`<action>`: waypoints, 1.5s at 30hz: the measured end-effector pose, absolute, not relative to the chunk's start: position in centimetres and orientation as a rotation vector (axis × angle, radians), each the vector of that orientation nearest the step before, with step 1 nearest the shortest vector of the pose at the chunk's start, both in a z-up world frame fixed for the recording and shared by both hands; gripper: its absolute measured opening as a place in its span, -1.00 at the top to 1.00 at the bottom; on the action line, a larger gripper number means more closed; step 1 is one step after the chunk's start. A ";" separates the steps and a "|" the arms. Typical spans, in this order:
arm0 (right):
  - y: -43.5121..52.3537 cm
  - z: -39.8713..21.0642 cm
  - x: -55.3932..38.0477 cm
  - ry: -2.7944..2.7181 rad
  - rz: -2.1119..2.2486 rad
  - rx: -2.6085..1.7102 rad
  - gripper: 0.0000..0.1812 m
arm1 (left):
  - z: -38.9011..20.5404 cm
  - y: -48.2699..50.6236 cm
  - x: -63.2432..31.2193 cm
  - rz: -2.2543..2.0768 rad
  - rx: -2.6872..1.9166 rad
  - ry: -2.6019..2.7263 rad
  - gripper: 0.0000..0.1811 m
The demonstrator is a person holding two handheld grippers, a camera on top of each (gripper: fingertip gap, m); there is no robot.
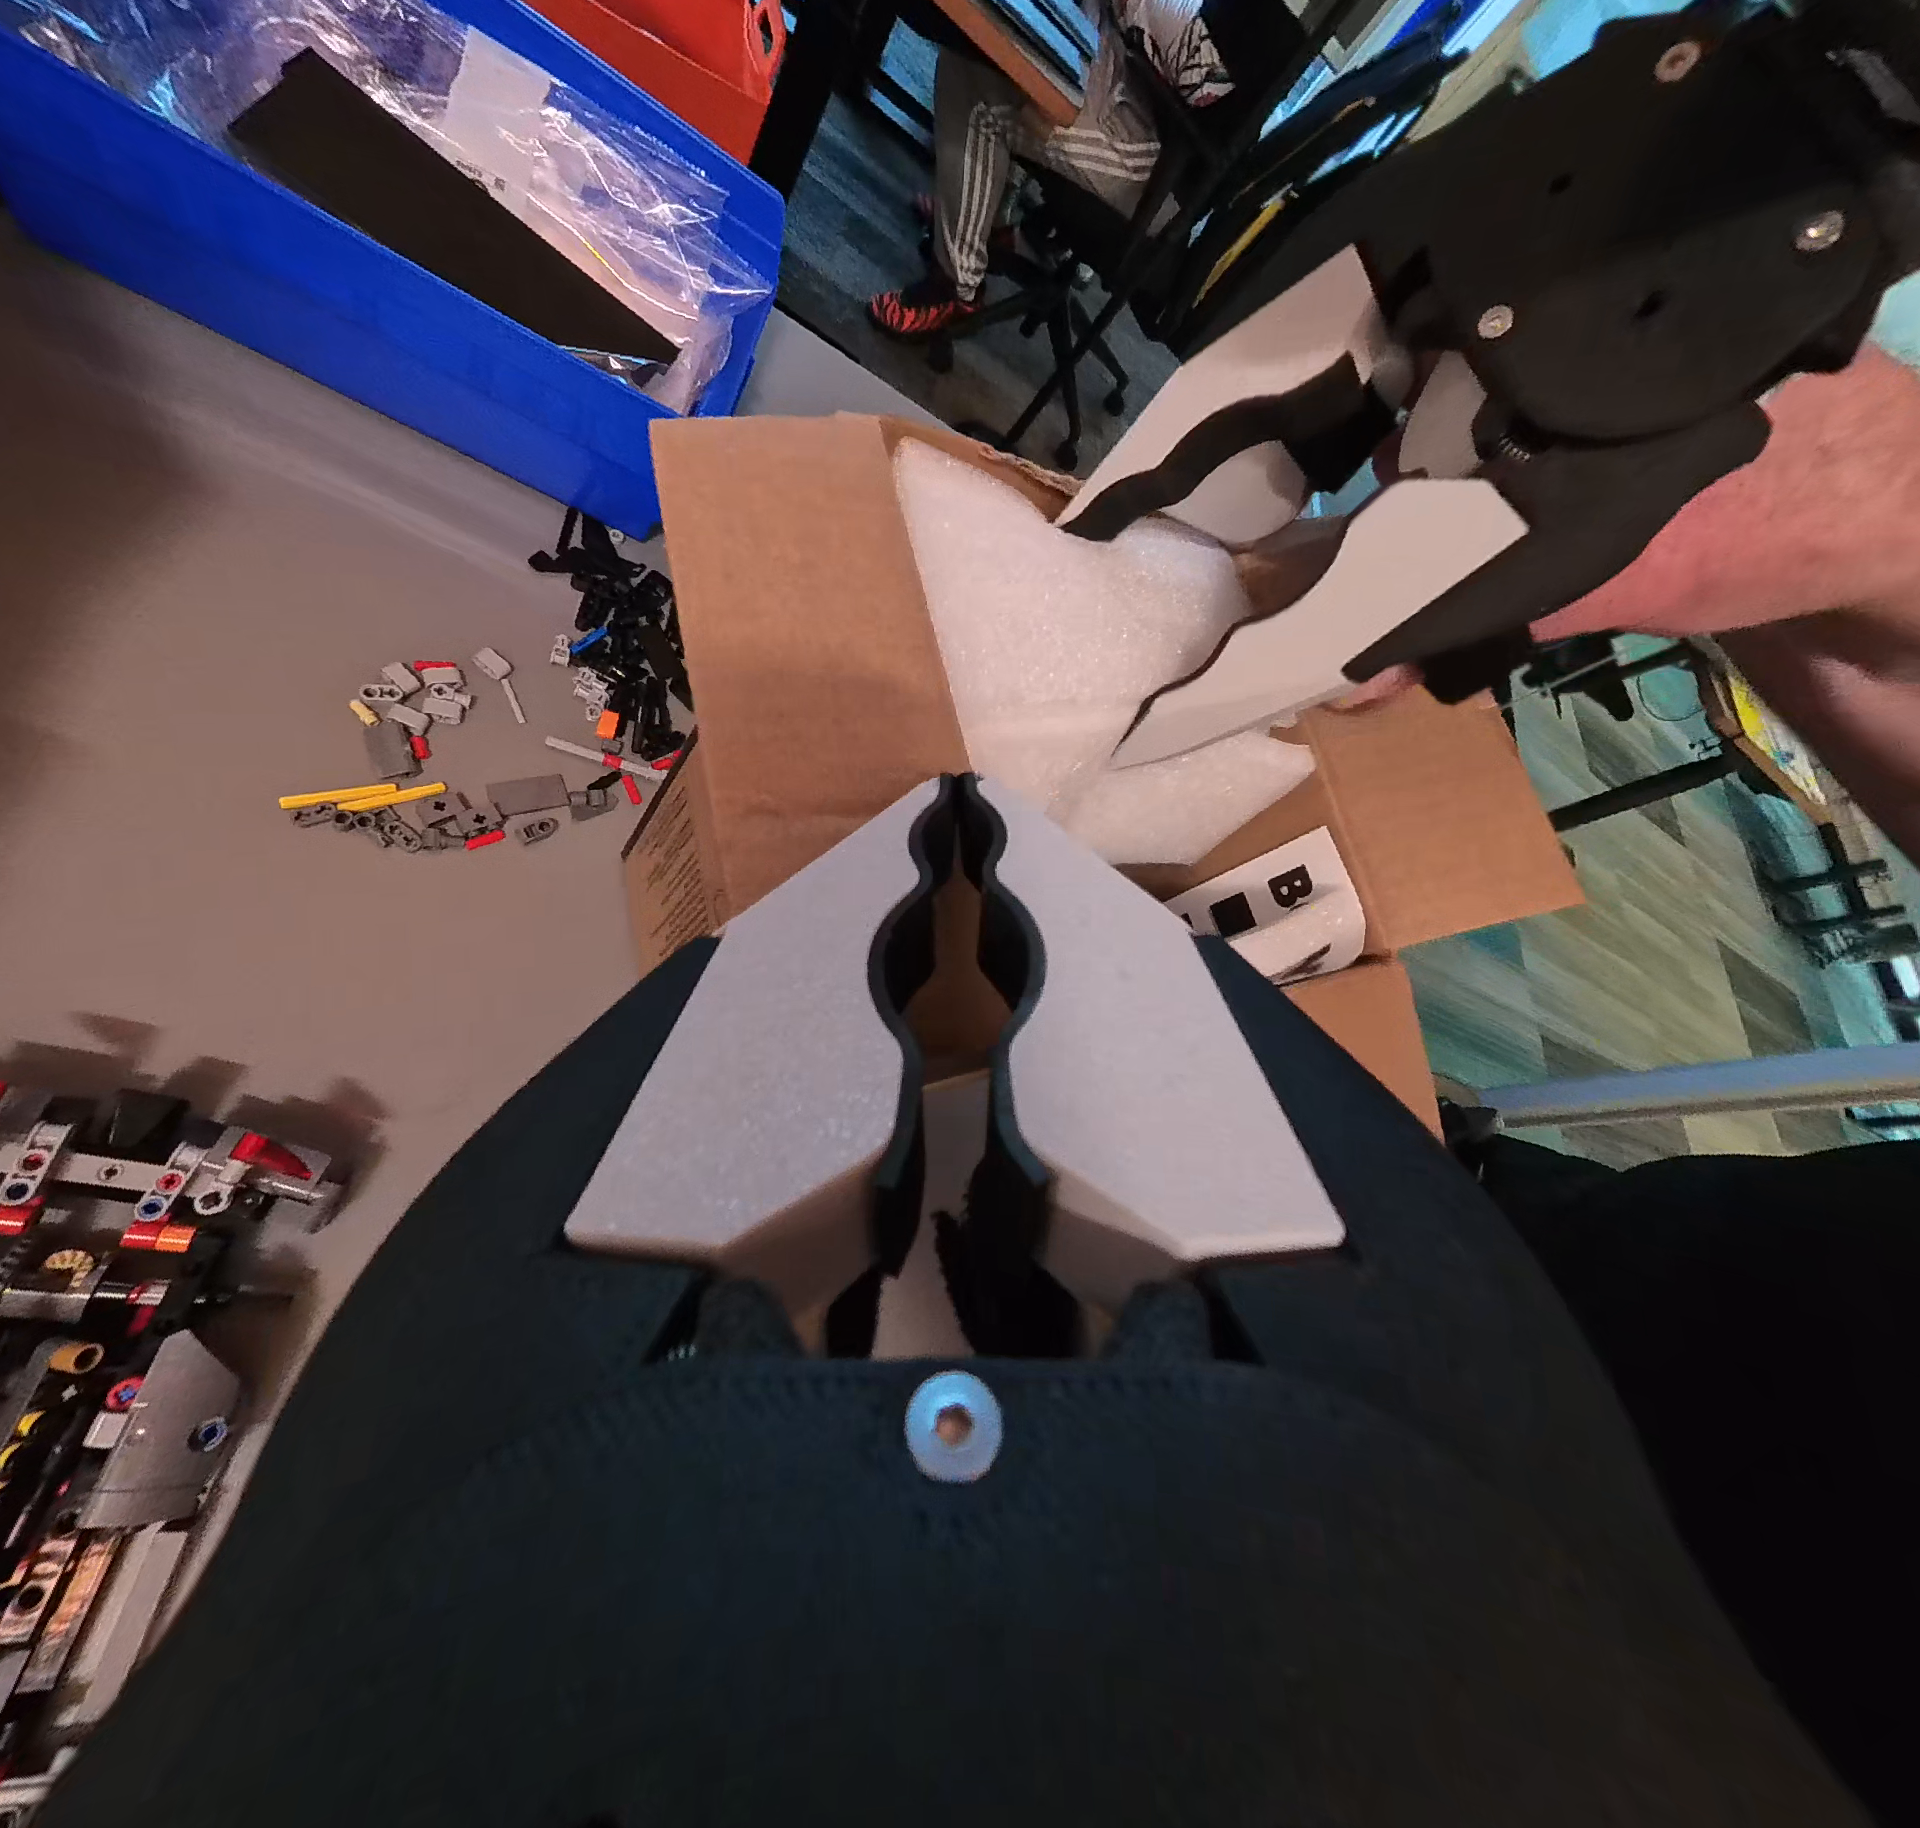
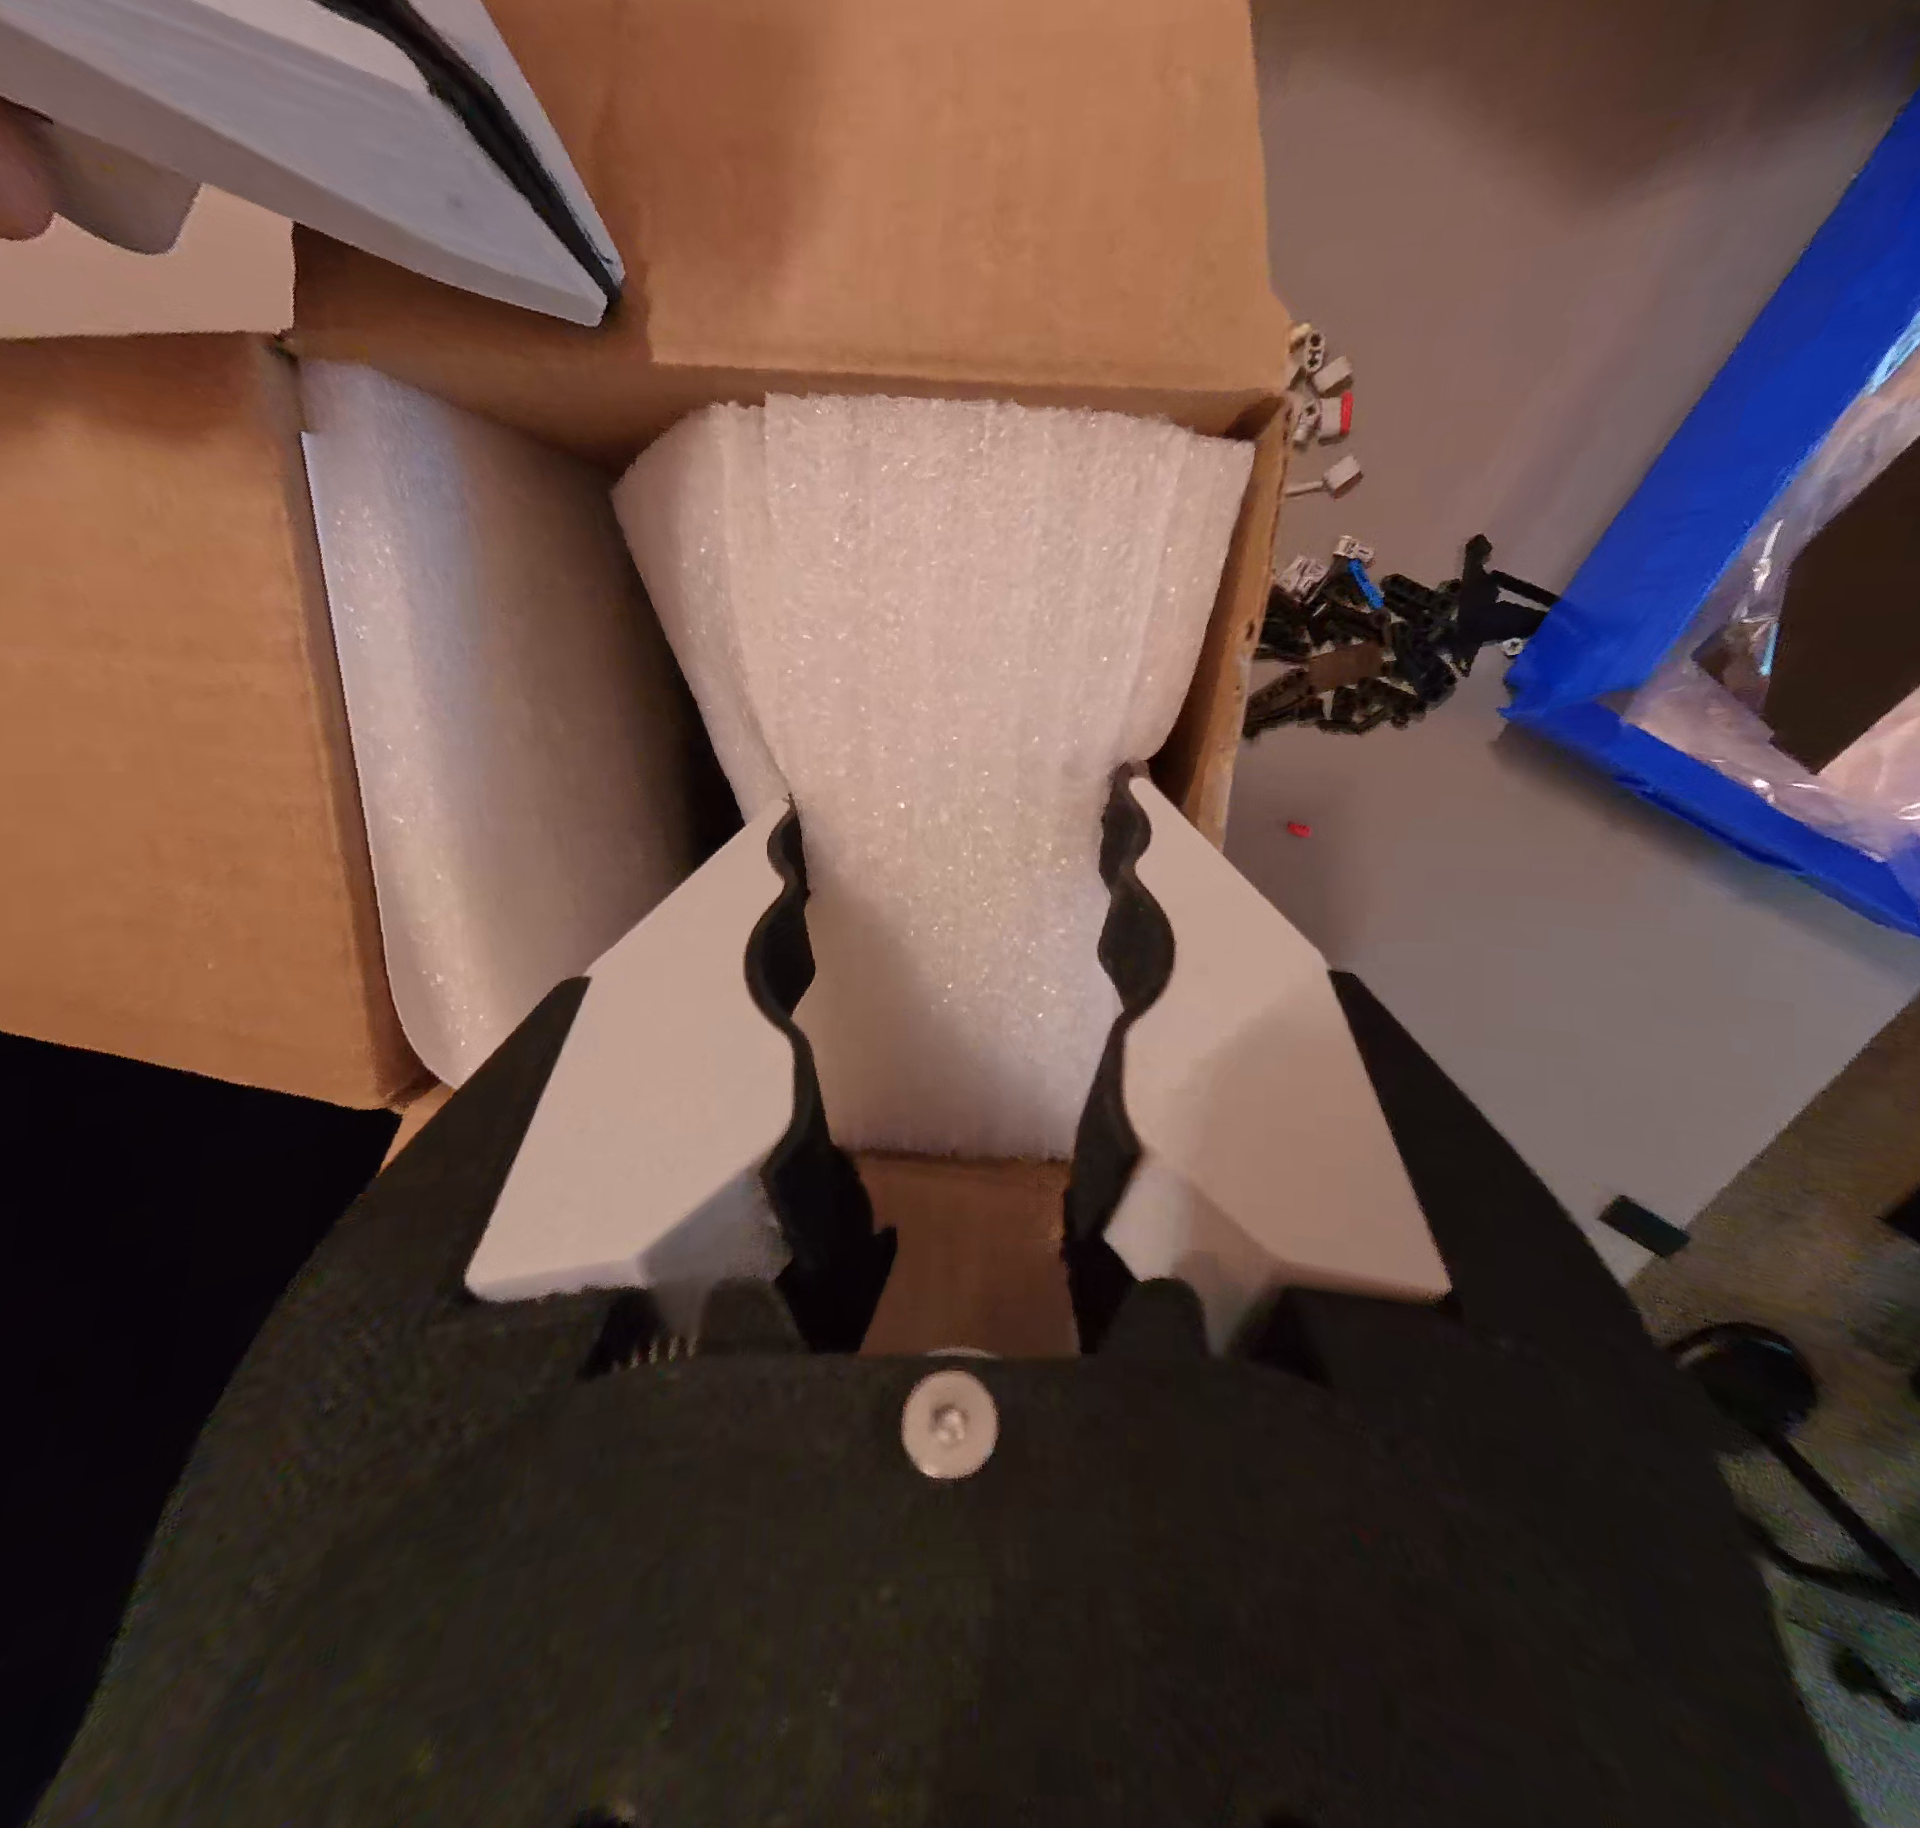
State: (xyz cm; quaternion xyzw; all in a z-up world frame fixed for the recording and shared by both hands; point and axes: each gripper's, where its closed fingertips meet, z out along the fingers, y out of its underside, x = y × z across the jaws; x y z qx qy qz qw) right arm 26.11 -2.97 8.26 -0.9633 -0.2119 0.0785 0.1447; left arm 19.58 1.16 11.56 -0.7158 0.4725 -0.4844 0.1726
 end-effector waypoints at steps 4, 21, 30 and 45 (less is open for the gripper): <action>-3.1 8.4 26.0 -0.598 0.311 -2.772 0.42 | 11.5 1.1 19.5 -1.378 -2.029 1.337 1.00; -3.6 11.1 25.1 -0.756 0.210 -2.725 0.11 | 13.5 1.6 18.2 -1.330 -2.007 1.298 0.87; -2.8 8.1 25.8 -0.829 0.021 -2.766 0.21 | 13.3 3.3 17.0 -1.410 -2.034 1.244 0.82; -6.5 15.7 27.6 -0.421 -0.001 -2.579 0.08 | 14.0 2.6 14.2 -1.833 -2.015 0.966 0.60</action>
